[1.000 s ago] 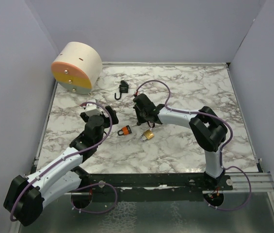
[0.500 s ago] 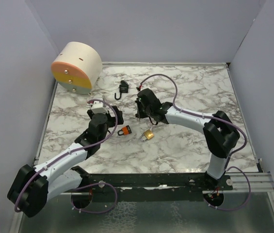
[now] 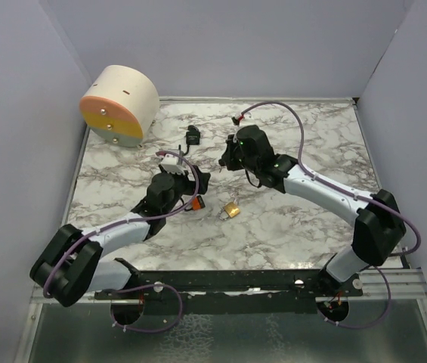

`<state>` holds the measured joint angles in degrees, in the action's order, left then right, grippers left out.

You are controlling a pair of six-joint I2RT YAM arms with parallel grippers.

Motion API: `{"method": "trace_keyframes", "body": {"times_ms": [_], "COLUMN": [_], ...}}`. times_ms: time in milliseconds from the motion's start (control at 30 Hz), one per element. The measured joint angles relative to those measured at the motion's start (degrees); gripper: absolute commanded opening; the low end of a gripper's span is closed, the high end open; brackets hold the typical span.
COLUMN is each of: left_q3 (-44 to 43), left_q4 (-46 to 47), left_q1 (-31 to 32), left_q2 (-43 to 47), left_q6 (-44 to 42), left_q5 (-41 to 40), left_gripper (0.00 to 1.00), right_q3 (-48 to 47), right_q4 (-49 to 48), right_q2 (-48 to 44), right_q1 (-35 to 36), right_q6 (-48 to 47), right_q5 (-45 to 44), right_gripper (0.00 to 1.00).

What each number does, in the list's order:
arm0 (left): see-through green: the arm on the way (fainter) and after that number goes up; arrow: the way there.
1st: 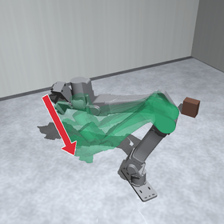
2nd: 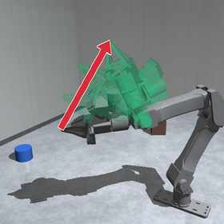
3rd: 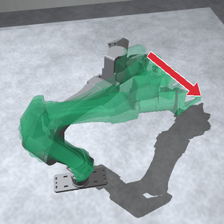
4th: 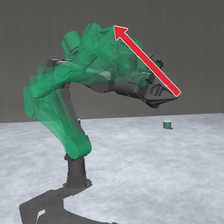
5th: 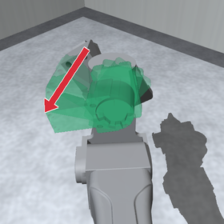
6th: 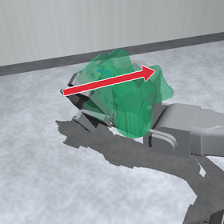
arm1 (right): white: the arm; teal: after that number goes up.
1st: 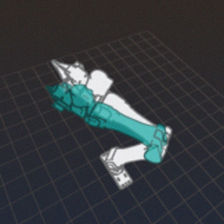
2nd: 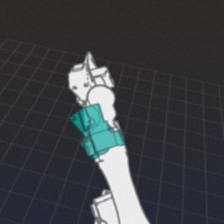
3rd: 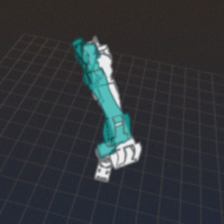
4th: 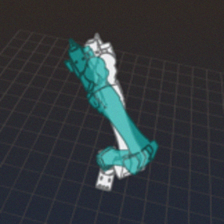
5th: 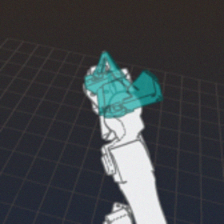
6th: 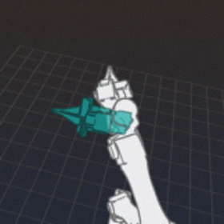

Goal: Unlock with the key

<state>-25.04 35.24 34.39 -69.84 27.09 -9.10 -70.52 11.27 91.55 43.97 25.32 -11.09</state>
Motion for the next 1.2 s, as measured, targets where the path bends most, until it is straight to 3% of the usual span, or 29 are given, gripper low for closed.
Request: {"method": "trace_keyframes", "body": {"times_ms": [167,500,800,1000,1200], "left_q3": [-0.13,-3.89,-5.14,-5.42,-7.13], "left_q4": [9.44,24.70,31.28,32.81,33.03], "left_q1": [-0.02,4.07,6.05,6.12,6.12], "left_q2": [-7.34,-18.95,-20.39,-21.00,-22.77], "left_q6": [-1.38,-6.34,-9.46,-11.02,-11.65], "left_q5": [7.37,16.85,17.64,17.16,17.16], "left_gripper": [0.64,0.63,0.62,0.54,0.53], "right_q3": [1.62,3.43,4.07,4.17,4.20], "right_q4": [-0.17,-0.13,0.42,0.79,0.83], "right_q2": [-4.83,-10.86,-11.47,-11.65,-11.89], "right_q1": [-0.42,-1.90,-2.84,-3.21,-3.39], "right_q6": [0.72,1.68,1.70,1.68,1.66], "right_q5": [-0.04,-0.04,0.00,0.02,0.20], "right_gripper": [0.01,0.01,0.01,0.01,0.01]}}
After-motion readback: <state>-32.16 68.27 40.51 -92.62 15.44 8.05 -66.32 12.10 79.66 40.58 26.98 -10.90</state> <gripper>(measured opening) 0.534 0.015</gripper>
